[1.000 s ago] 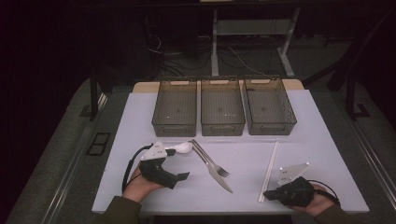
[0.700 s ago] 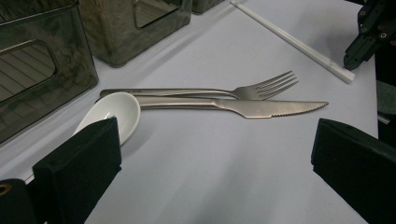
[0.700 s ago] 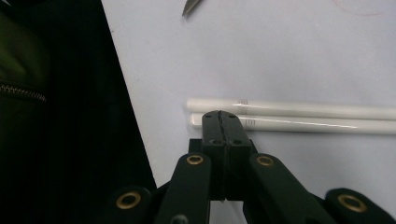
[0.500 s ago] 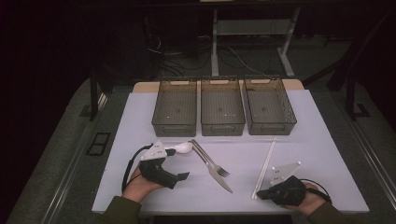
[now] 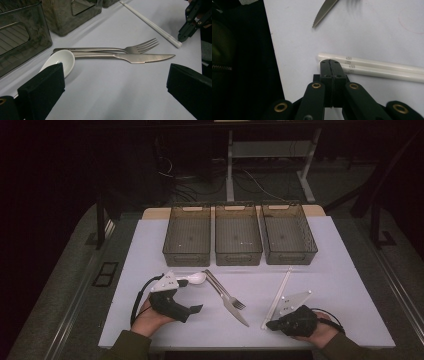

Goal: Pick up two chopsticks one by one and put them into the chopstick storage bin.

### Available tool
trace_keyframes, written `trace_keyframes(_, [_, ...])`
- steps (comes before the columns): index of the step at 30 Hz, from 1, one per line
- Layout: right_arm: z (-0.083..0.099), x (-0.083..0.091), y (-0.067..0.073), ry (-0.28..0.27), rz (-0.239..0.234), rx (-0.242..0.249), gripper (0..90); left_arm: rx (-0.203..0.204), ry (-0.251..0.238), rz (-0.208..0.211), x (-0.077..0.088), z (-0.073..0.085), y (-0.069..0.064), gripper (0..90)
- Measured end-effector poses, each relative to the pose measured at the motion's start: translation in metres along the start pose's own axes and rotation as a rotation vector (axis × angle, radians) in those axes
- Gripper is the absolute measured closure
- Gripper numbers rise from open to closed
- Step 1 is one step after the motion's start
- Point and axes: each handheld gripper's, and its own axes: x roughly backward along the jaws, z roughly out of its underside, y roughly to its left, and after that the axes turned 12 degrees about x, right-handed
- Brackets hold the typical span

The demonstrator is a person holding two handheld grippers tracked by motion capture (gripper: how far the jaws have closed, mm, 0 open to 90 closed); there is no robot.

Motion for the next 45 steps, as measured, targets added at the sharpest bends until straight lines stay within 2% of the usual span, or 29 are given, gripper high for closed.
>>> trace_keyframes(2, [0.000,-0.001,-0.001,0.001,0.003,0.011,89.5,0.000,0.000,0.000,0.000,0.000,0.000,0.9])
trace_keyframes(5, [-0.003,-0.003,-0.002,-0.004,0.001,0.003,89.5,0.000,0.001,0.000,0.000,0.000,0.000,0.8])
trace_keyframes(8, [-0.004,-0.005,-0.004,0.000,0.012,0.021,89.5,0.000,0.001,0.000,0.000,0.000,0.000,0.9])
trace_keyframes(10, [-0.007,-0.007,-0.004,-0.008,0.005,0.009,89.5,0.000,0.001,-0.001,0.000,0.000,0.000,0.8])
trace_keyframes(11, [-0.008,-0.008,-0.006,-0.004,0.007,0.028,89.5,0.000,0.001,0.000,0.000,0.000,0.000,0.9])
trace_keyframes(12, [-0.010,-0.009,-0.005,-0.008,0.007,0.015,89.5,-0.001,0.000,0.000,0.000,0.000,0.000,0.8])
trace_keyframes(13, [-0.013,-0.012,-0.006,-0.008,0.004,0.025,89.5,0.000,-0.001,0.000,0.000,0.000,0.000,0.8])
trace_keyframes(15, [-0.015,-0.013,-0.006,-0.013,0.005,0.016,89.5,0.000,-0.001,0.000,0.000,0.000,0.000,0.8])
trace_keyframes(20, [-0.021,-0.019,-0.010,-0.011,0.010,0.039,89.5,-0.001,0.000,0.001,0.000,0.000,0.000,0.8])
trace_keyframes(21, [-0.022,-0.020,-0.010,-0.018,0.010,0.030,89.5,0.000,-0.001,0.001,0.000,0.000,0.000,0.8])
trace_keyframes(22, [-0.023,-0.021,-0.012,-0.013,0.017,0.045,89.5,0.001,-0.002,0.001,0.000,0.000,0.000,0.9])
trace_keyframes(23, [-0.025,-0.023,-0.011,-0.022,0.016,0.027,89.5,0.001,-0.001,0.001,0.000,0.000,0.000,0.8])
trace_keyframes(25, [-0.028,-0.026,-0.015,-0.021,0.022,0.042,89.5,-0.002,-0.004,0.002,0.000,0.000,0.000,0.9])
trace_keyframes(33, [-0.037,-0.034,-0.019,-0.031,0.025,0.029,89.5,-0.003,-0.003,0.003,0.001,0.000,0.000,0.9])
trace_keyframes(38, [-0.041,-0.037,-0.024,-0.029,0.039,0.045,89.5,-0.003,-0.003,0.003,0.001,0.000,0.000,0.9])
trace_keyframes(39, [-0.041,-0.034,-0.023,-0.047,0.021,0.019,89.5,-0.003,-0.003,0.003,0.001,0.000,0.000,0.8])
trace_keyframes(41, [-0.040,-0.030,-0.026,-0.054,0.031,0.020,89.5,-0.003,-0.001,0.003,0.001,0.000,0.000,0.9])
trace_keyframes(42, [-0.038,-0.022,-0.031,-0.082,0.057,-0.011,89.5,-0.002,-0.002,0.003,0.001,0.000,0.000,0.9])
trace_keyframes(43, [-0.038,-0.022,-0.031,-0.082,0.057,-0.011,89.5,0.000,-0.001,0.003,0.001,0.000,0.000,0.9])
trace_keyframes(45, [-0.036,-0.014,-0.041,-0.083,0.106,-0.024,89.5,-0.003,-0.001,0.003,0.000,0.000,0.000,0.9])
